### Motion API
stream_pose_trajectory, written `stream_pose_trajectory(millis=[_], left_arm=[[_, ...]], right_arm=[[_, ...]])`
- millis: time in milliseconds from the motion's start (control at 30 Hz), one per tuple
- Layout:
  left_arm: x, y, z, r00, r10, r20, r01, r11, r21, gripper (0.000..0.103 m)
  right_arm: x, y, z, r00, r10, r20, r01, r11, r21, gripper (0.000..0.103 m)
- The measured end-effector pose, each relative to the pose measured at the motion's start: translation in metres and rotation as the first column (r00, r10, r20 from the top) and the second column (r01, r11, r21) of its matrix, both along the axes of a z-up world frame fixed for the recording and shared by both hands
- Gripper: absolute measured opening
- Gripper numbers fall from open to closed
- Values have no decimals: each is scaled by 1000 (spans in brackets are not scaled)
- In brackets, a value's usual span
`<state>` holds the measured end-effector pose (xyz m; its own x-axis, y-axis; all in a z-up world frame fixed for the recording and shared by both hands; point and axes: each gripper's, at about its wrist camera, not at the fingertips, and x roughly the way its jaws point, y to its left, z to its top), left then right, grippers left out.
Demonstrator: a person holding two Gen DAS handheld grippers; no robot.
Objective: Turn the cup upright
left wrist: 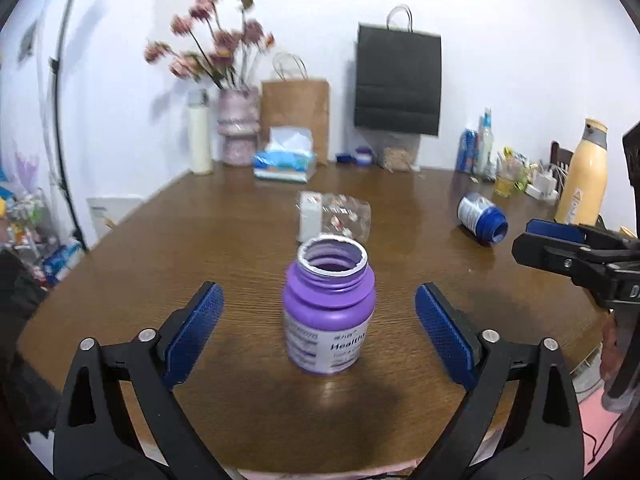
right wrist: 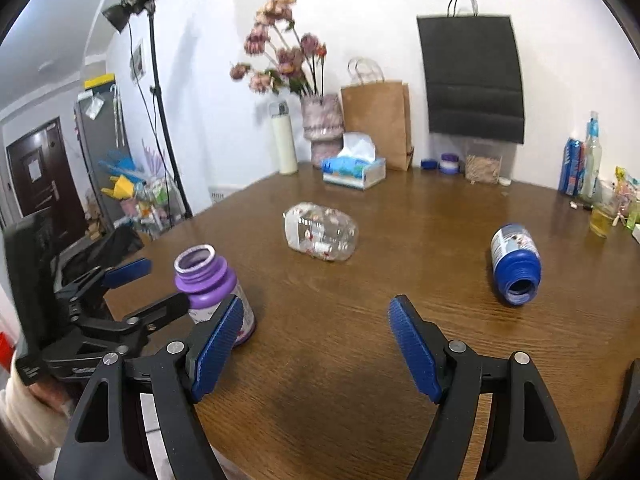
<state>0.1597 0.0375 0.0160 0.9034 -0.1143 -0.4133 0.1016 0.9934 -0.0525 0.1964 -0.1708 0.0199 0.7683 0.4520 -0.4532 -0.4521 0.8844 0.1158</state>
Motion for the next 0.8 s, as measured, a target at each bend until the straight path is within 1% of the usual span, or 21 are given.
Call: stream_pose_trajectory(millis=[33,133,200,233,300,367,433,467,533,600,800], left_arm=[[-17,3,3,999,37,29,-37,999,-17,103],[-60,5,1,994,78,73,-73,995,-63,103],[-80,2,-4,993,96,72,-91,993,-69,103],[-96,-1,-8,990,111,85,-105,992,-69,103],[-119,-11,-15,987,107,123,-104,994,-30,103],[-141,-25,-24,983,68,168,-76,996,41,103],[-150,-32,-22,977,48,208,-67,994,82,103],[-151,-31,-20,974,47,222,-66,995,77,103],[-149,-30,-18,973,58,222,-74,995,65,103],[-148,-30,-19,975,62,214,-77,995,63,103],[-149,-28,-17,970,84,229,-101,993,62,103]], right_arm=[[-8,-2,0,1000,0,27,0,1000,8,88],[-42,-7,-8,994,-18,107,17,1000,9,88],[-65,-10,-20,991,-31,131,31,1000,5,88],[-73,-12,-25,990,-37,137,37,999,6,88],[-99,-16,-41,989,-50,141,48,999,17,88],[-118,-18,-52,988,-63,143,59,998,28,88],[-136,-19,-58,988,-44,147,40,999,35,88],[-141,-17,-58,986,-34,163,31,999,23,88],[-145,-15,-55,980,-28,196,29,1000,-1,88],[-145,-12,-50,976,-22,217,23,1000,1,88],[-144,-9,-51,976,-15,219,18,1000,-11,88]])
